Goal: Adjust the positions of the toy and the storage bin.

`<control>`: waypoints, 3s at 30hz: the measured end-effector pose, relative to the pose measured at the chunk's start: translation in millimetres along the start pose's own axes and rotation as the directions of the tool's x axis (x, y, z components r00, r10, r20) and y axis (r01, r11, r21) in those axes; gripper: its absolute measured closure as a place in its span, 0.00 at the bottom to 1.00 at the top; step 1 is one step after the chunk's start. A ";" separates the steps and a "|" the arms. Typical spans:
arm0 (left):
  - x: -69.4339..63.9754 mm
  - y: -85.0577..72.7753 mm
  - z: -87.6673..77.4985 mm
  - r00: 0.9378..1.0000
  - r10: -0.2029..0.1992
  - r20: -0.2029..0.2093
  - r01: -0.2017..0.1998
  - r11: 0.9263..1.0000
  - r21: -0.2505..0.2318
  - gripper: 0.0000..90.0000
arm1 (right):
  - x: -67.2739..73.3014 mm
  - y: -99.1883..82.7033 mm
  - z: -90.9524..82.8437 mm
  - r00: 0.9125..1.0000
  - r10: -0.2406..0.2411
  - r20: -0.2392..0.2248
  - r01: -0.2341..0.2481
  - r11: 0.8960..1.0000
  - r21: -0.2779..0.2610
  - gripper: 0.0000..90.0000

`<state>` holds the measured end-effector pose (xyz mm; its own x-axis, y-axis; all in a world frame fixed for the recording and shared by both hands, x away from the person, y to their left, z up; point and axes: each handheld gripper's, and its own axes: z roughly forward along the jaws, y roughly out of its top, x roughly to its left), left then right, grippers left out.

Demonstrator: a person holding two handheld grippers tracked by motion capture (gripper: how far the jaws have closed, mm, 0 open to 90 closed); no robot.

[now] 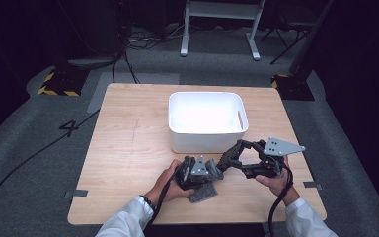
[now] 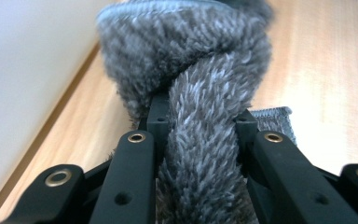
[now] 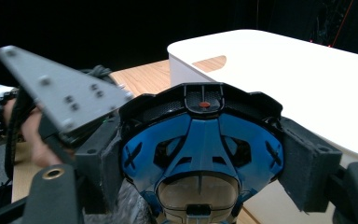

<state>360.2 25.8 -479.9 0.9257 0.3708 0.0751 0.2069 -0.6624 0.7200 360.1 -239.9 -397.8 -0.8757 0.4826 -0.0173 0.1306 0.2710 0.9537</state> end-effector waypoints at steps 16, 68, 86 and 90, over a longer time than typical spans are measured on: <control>19.7 -7.8 -19.6 0.998 -0.060 -0.019 0.059 0.998 -0.034 0.78 | -1.0 5.2 -7.6 1.000 0.006 -0.001 -0.006 1.000 -0.026 0.29; 7.9 1.5 -22.3 0.970 -0.095 0.223 0.117 0.989 -0.087 0.78 | 0.1 2.6 -10.0 1.000 0.007 0.001 -0.007 1.000 -0.012 0.29; 14.6 10.2 -57.5 0.984 -0.166 0.071 0.179 0.943 -0.279 0.78 | 11.7 -3.4 6.3 0.990 -0.013 -0.139 0.018 0.999 0.036 0.29; 8.1 19.1 -62.5 0.982 -0.175 0.064 0.186 0.915 -0.357 0.77 | 21.7 -9.3 20.2 0.982 -0.031 -0.187 0.046 0.996 0.076 0.29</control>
<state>351.8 56.9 -422.5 0.8937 0.4382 -0.0966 0.2489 -0.3052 0.9192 349.3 -215.2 -413.1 -0.9509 0.3094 0.0098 0.1252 0.3554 0.9263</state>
